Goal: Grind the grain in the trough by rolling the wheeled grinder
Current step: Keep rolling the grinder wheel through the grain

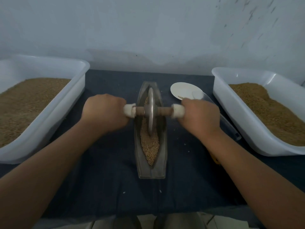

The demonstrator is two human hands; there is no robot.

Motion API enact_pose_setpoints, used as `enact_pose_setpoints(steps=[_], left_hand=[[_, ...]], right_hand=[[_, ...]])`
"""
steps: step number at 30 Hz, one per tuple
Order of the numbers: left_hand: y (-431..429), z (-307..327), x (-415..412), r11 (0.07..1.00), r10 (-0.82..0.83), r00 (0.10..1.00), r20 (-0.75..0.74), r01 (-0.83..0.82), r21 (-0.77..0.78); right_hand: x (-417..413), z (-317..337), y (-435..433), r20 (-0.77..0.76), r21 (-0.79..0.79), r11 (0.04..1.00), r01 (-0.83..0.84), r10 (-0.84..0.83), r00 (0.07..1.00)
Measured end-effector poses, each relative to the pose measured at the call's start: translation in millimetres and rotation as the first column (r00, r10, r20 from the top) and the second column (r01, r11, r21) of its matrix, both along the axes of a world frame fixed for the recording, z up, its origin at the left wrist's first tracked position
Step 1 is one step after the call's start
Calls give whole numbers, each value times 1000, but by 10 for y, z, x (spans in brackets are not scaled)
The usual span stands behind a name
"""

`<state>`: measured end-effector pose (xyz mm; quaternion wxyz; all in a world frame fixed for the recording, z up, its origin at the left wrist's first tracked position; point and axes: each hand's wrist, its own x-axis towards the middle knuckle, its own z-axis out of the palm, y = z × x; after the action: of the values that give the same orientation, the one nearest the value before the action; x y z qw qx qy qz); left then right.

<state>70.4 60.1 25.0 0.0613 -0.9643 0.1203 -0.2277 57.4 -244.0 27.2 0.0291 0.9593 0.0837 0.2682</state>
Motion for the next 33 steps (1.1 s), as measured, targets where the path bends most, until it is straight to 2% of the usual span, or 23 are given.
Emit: enact_pose_setpoints(steps=[5, 9, 11, 14, 19, 23, 26, 29, 33], left_hand=[[-129, 139, 324, 993, 68, 994, -86, -76, -87], [-20, 109, -63, 999, 40, 986, -160, -44, -25], [54, 43, -354, 999, -11, 996, -85, 14, 34], [117, -6, -476, 998, -52, 999, -6, 52, 33], [-39, 50, 113, 998, 39, 992, -116, -45, -51], [-86, 44, 347, 990, 89, 991, -101, -99, -99], [-51, -6, 160, 992, 88, 993, -76, -95, -89], [21, -65, -168, 998, 28, 999, -17, -29, -51], [77, -59, -437, 999, -52, 998, 35, 53, -1]], right_hand=[[433, 93, 105, -60, 15, 998, 54, -53, 997], [27, 96, 14, -5, -35, 999, -29, 29, 1000], [-282, 60, -78, -30, -36, 995, -97, 96, 995], [-447, -1, -159, -58, -18, 992, -125, 124, 991], [148, 40, 25, 35, -3, 1000, -10, 10, 999], [437, 142, 118, 33, -19, 1000, 16, -16, 999], [248, 148, 95, 53, -37, 999, 3, -1, 999], [-118, 78, 4, 0, -56, 997, -44, 44, 999], [-426, 26, -104, -31, -9, 994, -109, 108, 994]])
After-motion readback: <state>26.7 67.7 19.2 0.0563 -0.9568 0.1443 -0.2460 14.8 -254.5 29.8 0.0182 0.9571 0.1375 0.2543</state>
